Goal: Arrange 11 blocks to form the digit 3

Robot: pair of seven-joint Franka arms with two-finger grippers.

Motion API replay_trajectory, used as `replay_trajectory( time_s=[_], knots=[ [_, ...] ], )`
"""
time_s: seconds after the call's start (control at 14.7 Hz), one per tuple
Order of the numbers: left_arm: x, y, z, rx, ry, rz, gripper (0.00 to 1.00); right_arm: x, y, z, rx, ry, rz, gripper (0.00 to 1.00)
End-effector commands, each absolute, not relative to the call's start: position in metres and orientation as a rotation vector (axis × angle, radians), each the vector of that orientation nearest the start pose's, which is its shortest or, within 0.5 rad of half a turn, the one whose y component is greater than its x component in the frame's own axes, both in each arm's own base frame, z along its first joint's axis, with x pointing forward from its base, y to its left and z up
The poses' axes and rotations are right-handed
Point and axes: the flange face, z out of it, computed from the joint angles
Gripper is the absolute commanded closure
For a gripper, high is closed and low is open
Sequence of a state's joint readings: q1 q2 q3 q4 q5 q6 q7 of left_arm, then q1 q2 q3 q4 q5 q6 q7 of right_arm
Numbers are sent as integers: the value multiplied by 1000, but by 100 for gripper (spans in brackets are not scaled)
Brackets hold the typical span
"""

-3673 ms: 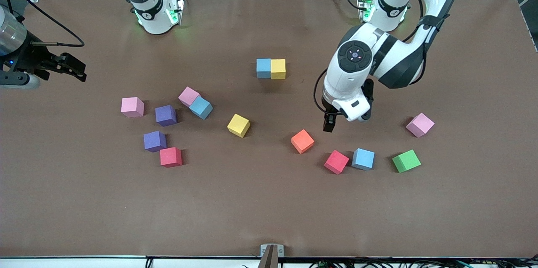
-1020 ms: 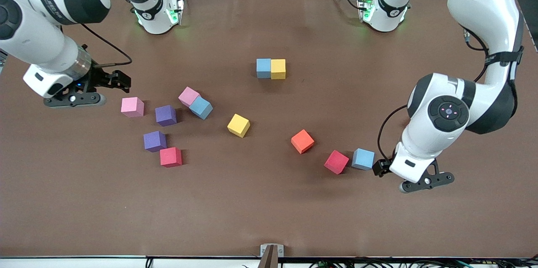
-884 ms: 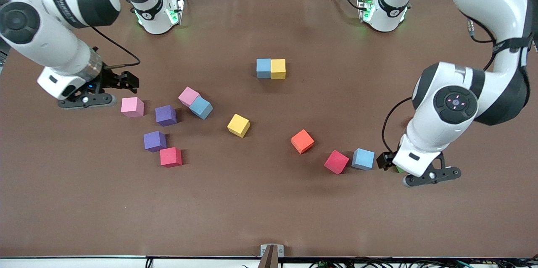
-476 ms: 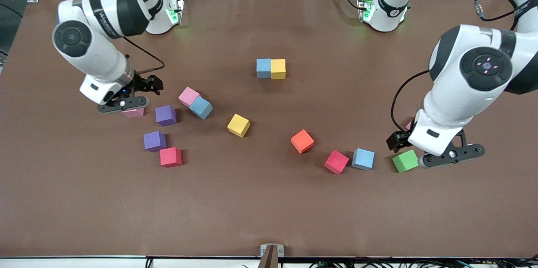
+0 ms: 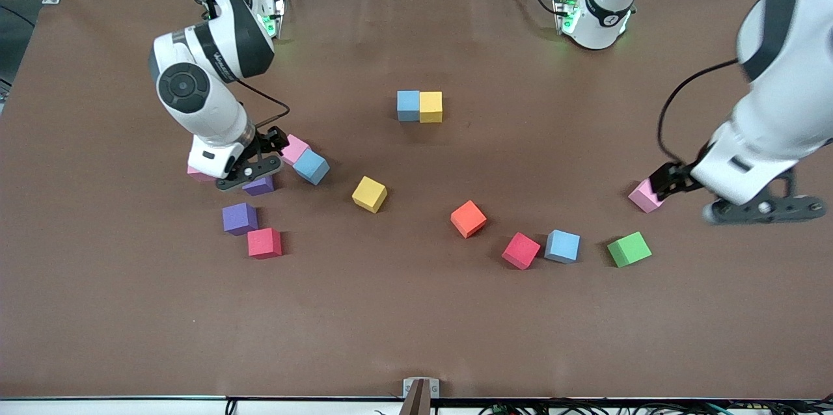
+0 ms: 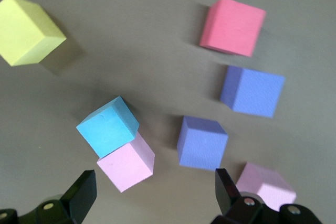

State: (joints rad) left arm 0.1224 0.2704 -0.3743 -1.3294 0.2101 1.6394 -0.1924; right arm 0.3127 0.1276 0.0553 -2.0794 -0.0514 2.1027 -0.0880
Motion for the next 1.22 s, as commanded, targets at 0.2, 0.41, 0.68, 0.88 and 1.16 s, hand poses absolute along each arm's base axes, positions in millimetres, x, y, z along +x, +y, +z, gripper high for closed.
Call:
replay_trajectory(
  time_s=[0.2,0.41,0.68,0.88,1.16],
  knots=[
    [544,-91,684,-3041,210,-32,0,481,231,326,-3026,-986,110,0],
    [522,-90,693,-3077,189,-23,0,486,229,309,-2945,-1184,96,0],
    [493,-72,671,-3109,165,-104,0,475,253,282,-2881,-1322,69,0],
    [492,-63,668,-3113,133,-138,0,467,262,249,-2858,-1358,52,0],
    [510,-70,645,-3133,89,-88,0,463,257,225,-2809,-1444,66,0]
  ],
)
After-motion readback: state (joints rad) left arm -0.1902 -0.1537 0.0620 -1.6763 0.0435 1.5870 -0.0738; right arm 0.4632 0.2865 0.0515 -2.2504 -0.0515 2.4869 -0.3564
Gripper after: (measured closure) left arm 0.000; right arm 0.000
